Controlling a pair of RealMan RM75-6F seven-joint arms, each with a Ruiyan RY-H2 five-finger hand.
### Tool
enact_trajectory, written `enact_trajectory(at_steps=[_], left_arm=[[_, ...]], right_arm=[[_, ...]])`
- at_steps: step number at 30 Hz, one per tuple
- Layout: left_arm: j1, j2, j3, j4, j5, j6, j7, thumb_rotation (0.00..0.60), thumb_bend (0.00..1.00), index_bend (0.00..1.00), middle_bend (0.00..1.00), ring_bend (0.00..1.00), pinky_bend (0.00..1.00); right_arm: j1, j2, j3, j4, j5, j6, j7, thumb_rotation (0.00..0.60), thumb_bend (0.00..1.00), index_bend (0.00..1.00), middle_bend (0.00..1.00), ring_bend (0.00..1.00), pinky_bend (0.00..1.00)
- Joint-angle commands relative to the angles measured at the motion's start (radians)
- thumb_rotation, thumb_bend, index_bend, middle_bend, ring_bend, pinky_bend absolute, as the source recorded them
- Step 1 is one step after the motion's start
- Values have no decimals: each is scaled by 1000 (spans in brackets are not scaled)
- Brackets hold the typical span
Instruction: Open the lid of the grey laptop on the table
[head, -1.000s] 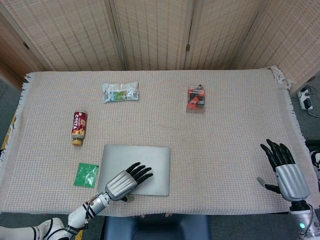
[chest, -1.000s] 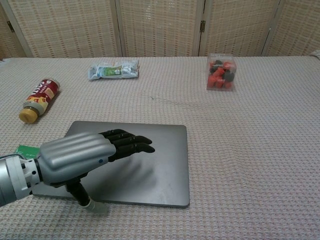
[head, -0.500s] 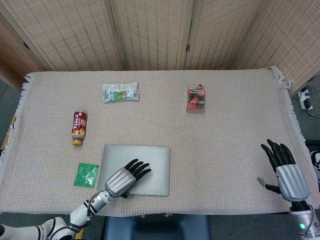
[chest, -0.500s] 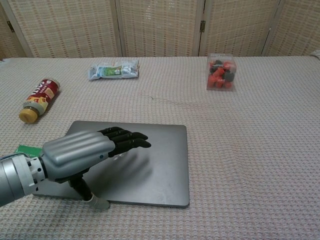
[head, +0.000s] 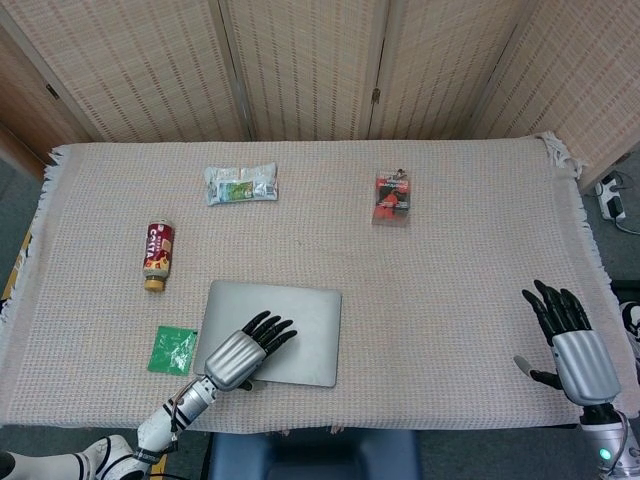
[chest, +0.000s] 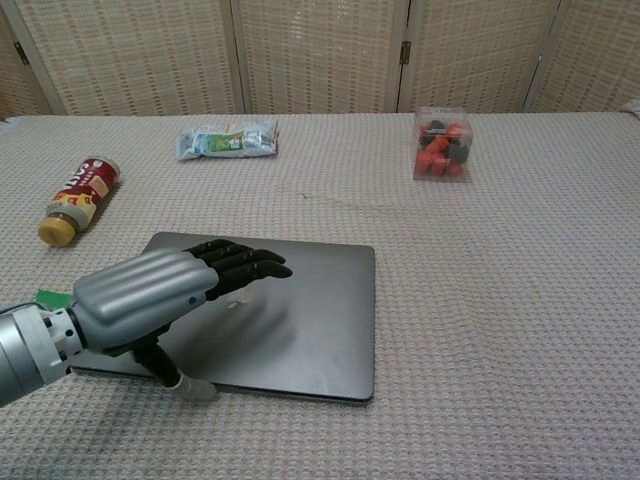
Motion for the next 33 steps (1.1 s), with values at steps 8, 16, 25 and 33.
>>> enact_trajectory(at_steps=[8,16,25,33], left_arm=[[14,-65,11,121,56,116,-99,600,460,189,163,95,0],[14,-123,-7,223,74,194,-152,600,602,213,188,105,0],[-6,-157,-50,281,55,229,-189,600,711,214,200,114,0],[-29,-179,-76,299,46,241,-172,600,718,214,200,114,0]], right_arm=[[-4,1,-10,-5,-18,6,-5,600,210,0,0,11,0],[4,3,-39,-7,-61,-14,2,600,211,0,0,30,0],[48,12,-91,-15,-135,-90,38,600,322,0,0,56,0],[159,3,-143,-46,-194,-278,98,600,788,0,32,117,17]])
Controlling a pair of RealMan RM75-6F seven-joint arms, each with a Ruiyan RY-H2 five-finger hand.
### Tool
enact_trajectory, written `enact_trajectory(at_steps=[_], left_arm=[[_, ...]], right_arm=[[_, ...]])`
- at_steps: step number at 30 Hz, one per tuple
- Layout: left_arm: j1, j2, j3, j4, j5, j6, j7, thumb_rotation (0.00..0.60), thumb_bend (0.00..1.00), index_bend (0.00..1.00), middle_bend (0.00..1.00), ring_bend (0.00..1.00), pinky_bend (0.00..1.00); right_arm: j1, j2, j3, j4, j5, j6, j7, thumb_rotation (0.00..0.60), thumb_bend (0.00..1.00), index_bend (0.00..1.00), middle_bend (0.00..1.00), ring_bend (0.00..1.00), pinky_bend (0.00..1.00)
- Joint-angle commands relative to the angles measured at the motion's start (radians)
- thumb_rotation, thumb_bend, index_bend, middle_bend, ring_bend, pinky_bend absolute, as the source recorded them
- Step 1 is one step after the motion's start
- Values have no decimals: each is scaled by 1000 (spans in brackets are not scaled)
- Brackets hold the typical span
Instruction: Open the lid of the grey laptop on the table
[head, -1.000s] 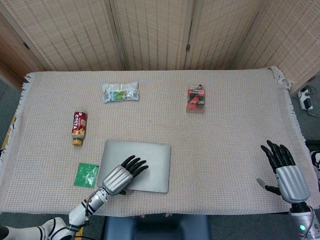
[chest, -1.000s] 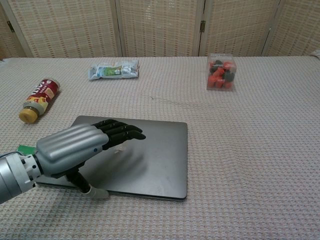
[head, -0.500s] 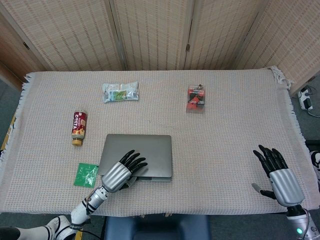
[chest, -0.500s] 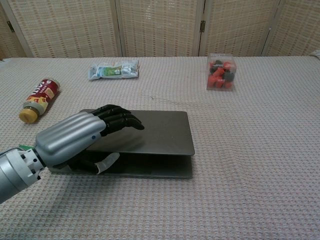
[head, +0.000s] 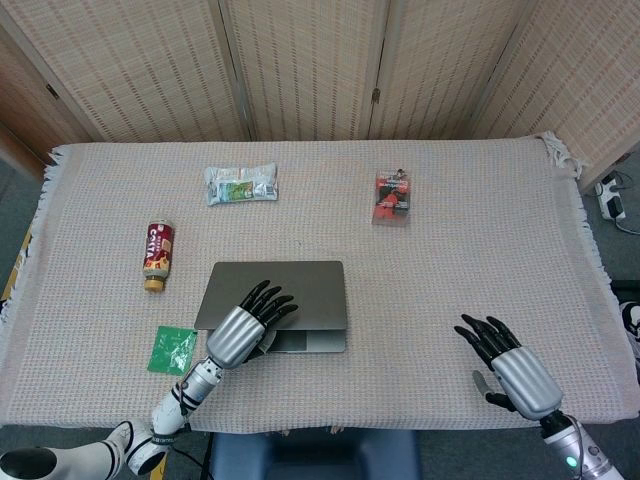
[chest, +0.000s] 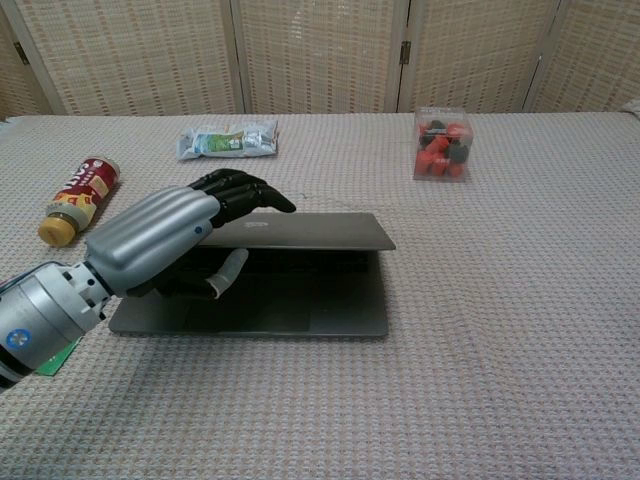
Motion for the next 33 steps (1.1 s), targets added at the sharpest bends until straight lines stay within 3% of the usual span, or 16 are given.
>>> enact_trajectory(at_steps=[1,8,20,33], left_arm=[[-7,-2,-6,-1,-3,0,7,600,718,214,200,114,0],[-16,2,-8,-14,-10,0,30,600,720,210,200,110,0],[-19,3,-6,-22,-15,14,54,600,716,198,200,103,0],[-22,8,-3,-38,-25,8,73,600,707,188,201,97,0]], right_arm=[[67,-10,-24,-22,-29,-98,24,600,800,0,37,118,17],[183,-57,-7,-57,-33,-260,-13,600,842,0,60,103,17],[375,-227,91,-25,75,-504,-100,600,873,0,16,78,4],[466,-378,127,87,156,-568,-178,600,875,0,1,51,0]])
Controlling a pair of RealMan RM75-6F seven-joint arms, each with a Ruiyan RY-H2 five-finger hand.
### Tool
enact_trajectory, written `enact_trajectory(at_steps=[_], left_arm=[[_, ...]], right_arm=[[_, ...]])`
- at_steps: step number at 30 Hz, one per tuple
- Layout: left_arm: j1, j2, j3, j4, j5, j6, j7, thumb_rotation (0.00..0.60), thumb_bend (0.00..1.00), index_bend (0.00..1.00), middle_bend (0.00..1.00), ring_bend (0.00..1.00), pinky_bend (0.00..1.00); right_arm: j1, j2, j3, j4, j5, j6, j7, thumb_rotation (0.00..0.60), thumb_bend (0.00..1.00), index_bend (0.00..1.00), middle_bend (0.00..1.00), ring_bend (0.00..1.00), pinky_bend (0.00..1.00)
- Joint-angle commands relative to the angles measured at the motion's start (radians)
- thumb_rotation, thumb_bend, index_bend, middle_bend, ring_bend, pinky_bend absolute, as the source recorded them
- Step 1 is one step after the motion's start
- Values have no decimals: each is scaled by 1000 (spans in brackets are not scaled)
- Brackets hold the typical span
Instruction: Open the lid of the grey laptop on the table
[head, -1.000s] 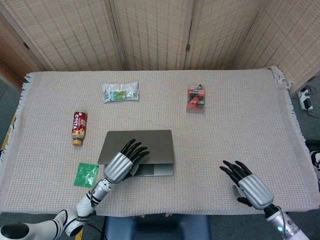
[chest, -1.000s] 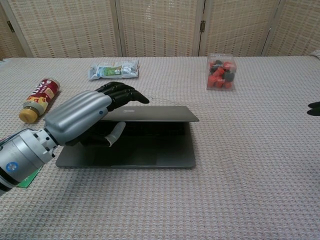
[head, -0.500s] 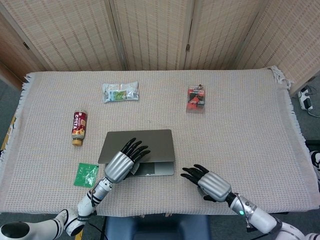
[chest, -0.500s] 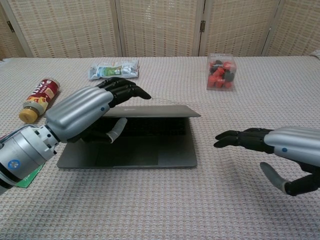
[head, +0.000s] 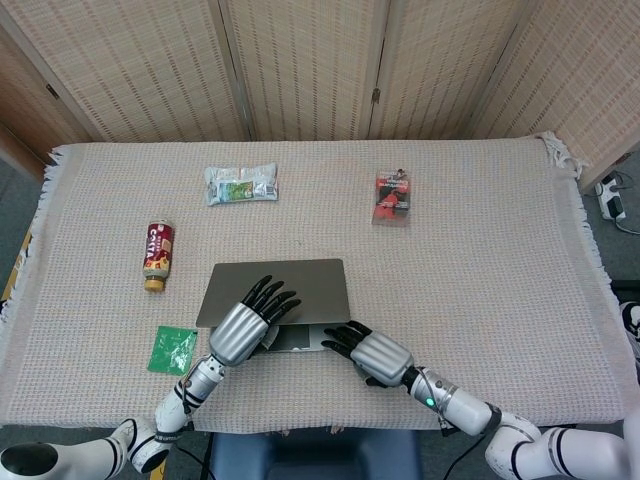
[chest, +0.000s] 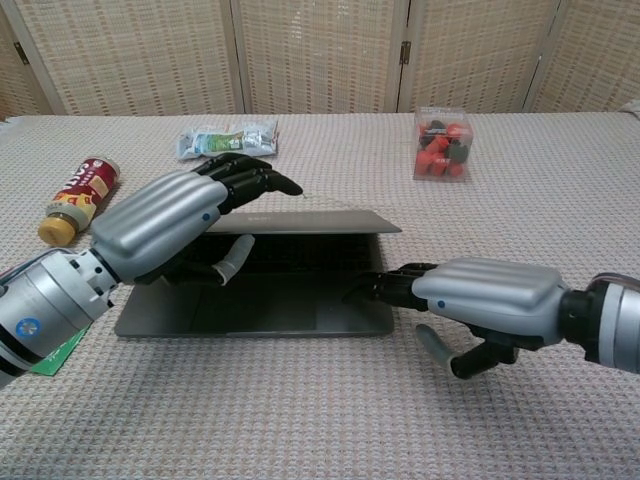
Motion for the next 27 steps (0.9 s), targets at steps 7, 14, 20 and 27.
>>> enact_trajectory(at_steps=[7,14,20,27], left_arm=[[1,1,3,0,-2,6,2,600,704,186,201,96,0],[6,5,6,0,-6,9,2,600,704,177,201,89,0],[7,4,6,4,-11,6,-2,600,704,170,201,85,0],[4,2,6,4,-9,8,-2,600,704,166,201,81,0]], right_arm=[[53,-87,5,84,24,-22,-55,600,877,0,1,33,0],[73,-123,3,122,49,-26,-138,600,875,12,0,35,0],[81,-136,-5,136,76,-31,-184,600,876,44,0,46,0],[93,-153,-15,148,101,-43,-222,600,876,51,1,48,0]])
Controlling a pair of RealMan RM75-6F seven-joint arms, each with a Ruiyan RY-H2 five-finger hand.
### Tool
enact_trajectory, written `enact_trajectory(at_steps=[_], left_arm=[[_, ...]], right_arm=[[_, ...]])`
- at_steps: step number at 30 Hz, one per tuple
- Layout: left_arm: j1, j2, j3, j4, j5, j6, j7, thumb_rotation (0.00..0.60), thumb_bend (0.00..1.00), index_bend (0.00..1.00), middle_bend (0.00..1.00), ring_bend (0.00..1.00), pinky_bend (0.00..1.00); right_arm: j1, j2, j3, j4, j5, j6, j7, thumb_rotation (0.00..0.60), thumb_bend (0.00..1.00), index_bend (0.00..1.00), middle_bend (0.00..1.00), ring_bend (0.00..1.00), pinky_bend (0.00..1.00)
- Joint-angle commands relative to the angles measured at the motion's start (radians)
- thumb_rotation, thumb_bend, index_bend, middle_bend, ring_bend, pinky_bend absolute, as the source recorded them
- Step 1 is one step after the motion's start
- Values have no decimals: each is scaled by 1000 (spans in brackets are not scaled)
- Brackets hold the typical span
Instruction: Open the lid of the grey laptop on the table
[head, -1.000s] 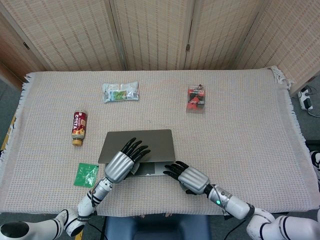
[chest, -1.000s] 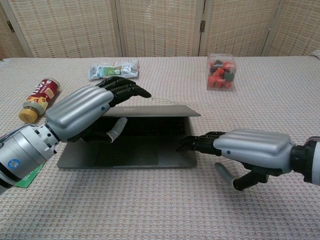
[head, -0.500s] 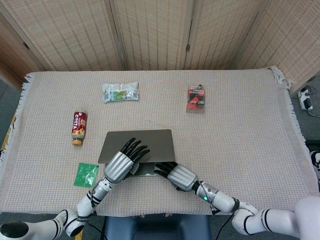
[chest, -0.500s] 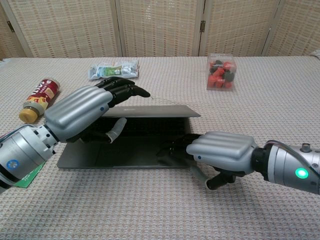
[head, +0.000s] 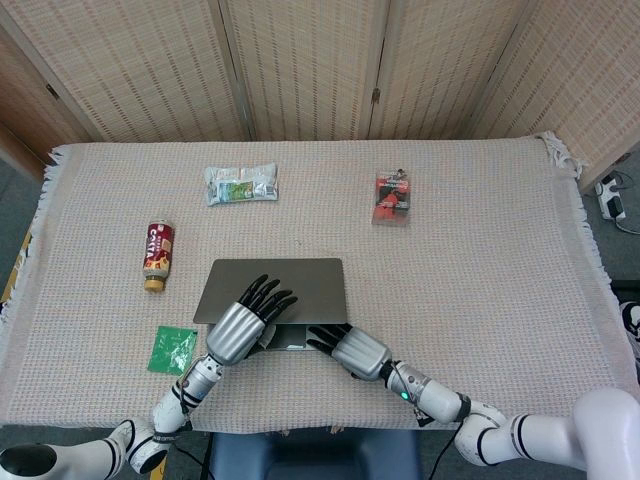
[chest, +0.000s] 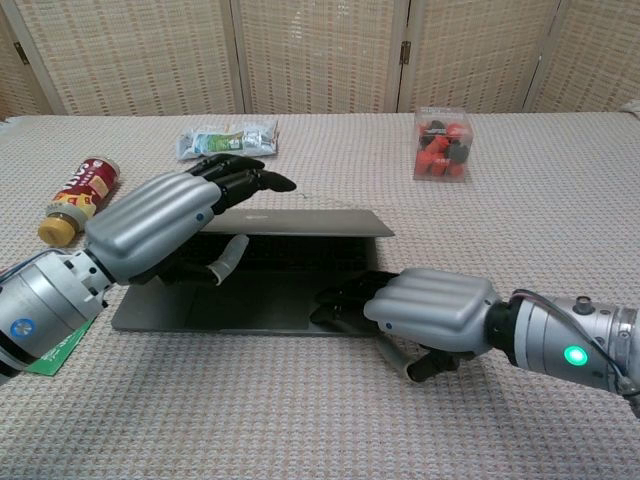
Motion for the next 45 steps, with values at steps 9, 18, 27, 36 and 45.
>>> enact_trajectory(at_steps=[9,18,27,36,45], left_arm=[[-21,18,-21,-21,-11,-21,31,600,614,138,190,62,0],[-38,59,-71,-69,-57,-47,70,600,471,70,153,26,0],[-41,95,-181,-123,-182,-66,37,600,447,17,89,0,0],[-62,119,-293,-107,-328,-118,39,600,411,0,42,0,0],[-79,136,-366,-42,-454,-177,19,600,396,0,24,0,0]], right_arm=[[13,-7,-7,-1,38,-7,-32,600,877,53,1,57,0],[26,-20,3,3,76,-11,-59,600,876,53,1,58,0],[38,-25,12,1,114,-12,-89,600,876,53,1,90,0],[47,-32,14,-2,149,-16,-119,600,876,53,1,92,0],[58,-32,15,-7,171,-16,-137,600,877,53,1,91,0]])
